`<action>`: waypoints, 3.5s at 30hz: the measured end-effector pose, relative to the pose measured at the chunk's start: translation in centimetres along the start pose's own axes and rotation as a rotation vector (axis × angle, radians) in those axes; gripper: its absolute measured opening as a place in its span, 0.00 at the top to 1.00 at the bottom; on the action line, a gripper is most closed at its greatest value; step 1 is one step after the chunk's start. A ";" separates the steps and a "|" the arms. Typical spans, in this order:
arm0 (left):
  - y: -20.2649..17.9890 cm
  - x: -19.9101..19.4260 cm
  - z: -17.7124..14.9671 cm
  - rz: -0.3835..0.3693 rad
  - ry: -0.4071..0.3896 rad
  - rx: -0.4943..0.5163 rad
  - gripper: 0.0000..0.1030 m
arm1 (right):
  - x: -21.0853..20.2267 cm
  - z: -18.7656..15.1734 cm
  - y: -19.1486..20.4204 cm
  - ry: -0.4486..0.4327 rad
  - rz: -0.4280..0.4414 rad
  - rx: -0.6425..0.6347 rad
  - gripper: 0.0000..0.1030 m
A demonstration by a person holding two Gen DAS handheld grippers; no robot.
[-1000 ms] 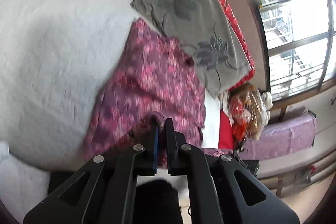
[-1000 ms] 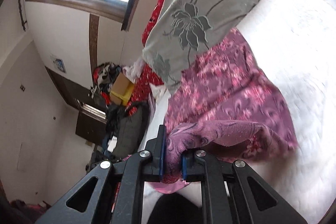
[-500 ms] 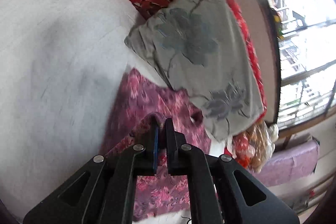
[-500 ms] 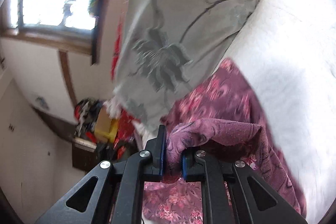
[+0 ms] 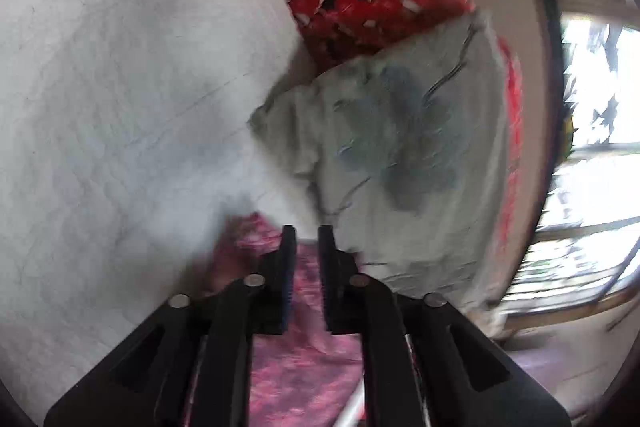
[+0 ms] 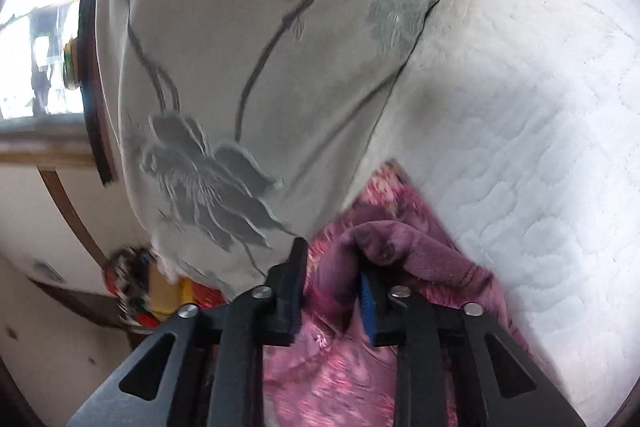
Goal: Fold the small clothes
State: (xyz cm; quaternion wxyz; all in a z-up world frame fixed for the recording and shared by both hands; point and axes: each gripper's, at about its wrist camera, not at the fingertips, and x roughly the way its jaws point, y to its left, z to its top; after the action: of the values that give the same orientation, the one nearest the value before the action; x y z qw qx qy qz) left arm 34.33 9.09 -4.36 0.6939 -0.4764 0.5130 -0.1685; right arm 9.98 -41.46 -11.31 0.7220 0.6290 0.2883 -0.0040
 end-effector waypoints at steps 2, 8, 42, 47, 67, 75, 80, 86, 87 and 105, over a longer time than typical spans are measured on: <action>-0.2 -0.9 0.1 0.005 -0.006 0.014 0.82 | -0.7 0.3 0.0 -0.027 0.044 0.017 0.62; -1.3 -1.2 -1.7 0.194 0.079 0.295 0.58 | -3.6 -0.5 2.3 -0.095 -0.061 -0.188 0.45; -3.0 -0.2 -6.9 0.371 0.054 0.537 0.93 | 0.5 -2.8 4.9 -0.103 -0.473 -0.588 0.84; -1.1 -0.4 -11.9 0.397 0.111 0.555 0.74 | -0.2 -8.3 4.4 0.047 -0.374 -0.692 0.62; 6.5 -7.7 -19.0 0.199 0.167 0.188 0.62 | -14.3 -13.7 -5.5 0.022 -0.338 -0.267 0.48; 8.0 -4.8 -17.3 0.198 0.122 -0.023 0.74 | -11.3 -12.8 -6.9 -0.031 -0.171 -0.055 0.53; 5.8 -5.9 -16.8 0.226 0.066 0.059 0.96 | -13.2 -11.8 -3.9 -0.070 -0.080 -0.157 0.95; 6.7 -5.4 -17.3 0.346 0.089 0.123 0.96 | -14.5 -10.8 -2.5 -0.127 -0.173 -0.273 0.96; 7.2 -5.3 -17.4 0.346 0.102 0.112 0.96 | -13.8 -10.8 -3.4 -0.108 -0.226 -0.266 0.96; -2.2 -3.2 -17.8 0.467 -0.032 0.520 0.42 | -8.4 -14.7 2.2 -0.130 -0.519 -0.688 0.50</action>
State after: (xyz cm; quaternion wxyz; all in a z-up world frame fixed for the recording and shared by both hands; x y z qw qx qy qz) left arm 18.09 1.62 -1.10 0.8199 -0.1562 0.5370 -0.1228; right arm -2.23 -30.62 -6.40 0.8813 0.2568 0.3753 -0.1288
